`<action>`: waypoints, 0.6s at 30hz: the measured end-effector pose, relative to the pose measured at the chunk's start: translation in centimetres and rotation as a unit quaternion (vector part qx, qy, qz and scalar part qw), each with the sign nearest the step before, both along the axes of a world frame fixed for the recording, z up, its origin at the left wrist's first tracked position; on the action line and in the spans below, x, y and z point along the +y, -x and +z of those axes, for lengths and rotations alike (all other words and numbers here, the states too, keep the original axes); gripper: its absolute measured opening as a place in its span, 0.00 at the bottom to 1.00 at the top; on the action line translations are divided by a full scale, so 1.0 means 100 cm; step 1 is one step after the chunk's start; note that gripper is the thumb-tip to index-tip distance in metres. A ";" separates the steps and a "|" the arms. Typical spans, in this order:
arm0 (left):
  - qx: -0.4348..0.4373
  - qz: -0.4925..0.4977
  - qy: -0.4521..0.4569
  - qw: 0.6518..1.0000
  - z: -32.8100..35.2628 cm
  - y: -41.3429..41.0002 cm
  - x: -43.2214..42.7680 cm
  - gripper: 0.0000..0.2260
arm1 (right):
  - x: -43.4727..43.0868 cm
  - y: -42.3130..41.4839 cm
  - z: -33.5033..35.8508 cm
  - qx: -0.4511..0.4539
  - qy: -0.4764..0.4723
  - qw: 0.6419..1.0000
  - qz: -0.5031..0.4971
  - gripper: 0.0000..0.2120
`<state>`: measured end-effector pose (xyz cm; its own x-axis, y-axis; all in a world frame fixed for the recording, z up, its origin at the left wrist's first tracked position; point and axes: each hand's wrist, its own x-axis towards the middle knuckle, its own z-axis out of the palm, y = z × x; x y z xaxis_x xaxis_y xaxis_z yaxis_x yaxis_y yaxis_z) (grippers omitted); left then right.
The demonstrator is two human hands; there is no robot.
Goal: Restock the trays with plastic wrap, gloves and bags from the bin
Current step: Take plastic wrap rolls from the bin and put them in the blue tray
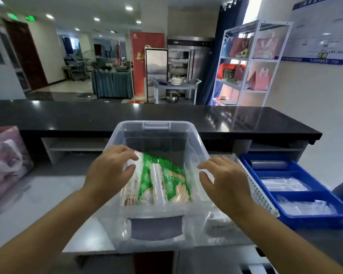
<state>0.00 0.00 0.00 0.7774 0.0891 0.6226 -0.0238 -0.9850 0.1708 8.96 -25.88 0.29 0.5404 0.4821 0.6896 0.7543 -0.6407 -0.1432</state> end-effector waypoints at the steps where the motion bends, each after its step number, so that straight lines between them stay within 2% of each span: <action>1: 0.000 0.002 -0.004 1.000 0.000 -0.006 0.003 0.09 | 0.000 -0.010 -0.001 0.003 -0.006 1.000 0.021 0.04; 5: 0.032 0.057 0.015 0.998 -0.001 -0.021 0.012 0.07 | 0.007 -0.046 0.007 0.050 0.046 0.995 0.074 0.02; 9: 0.040 0.104 0.045 0.993 -0.008 -0.028 0.012 0.05 | 0.027 -0.078 0.007 0.075 0.116 0.980 0.142 0.07; 13: 0.055 0.132 0.058 0.988 -0.011 -0.032 0.012 0.04 | 0.084 -0.108 -0.003 0.135 0.205 0.951 0.188 0.12; 18: 0.075 0.141 0.064 0.985 -0.010 -0.032 0.014 0.03 | 0.160 -0.150 -0.018 0.148 0.381 0.897 0.168 0.16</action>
<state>3.21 1.45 -1.03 0.7932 0.3848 0.4720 0.2818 -0.9190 0.2756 23.93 -9.87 -1.48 0.3812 0.9225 -0.0600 0.9244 -0.3811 0.0137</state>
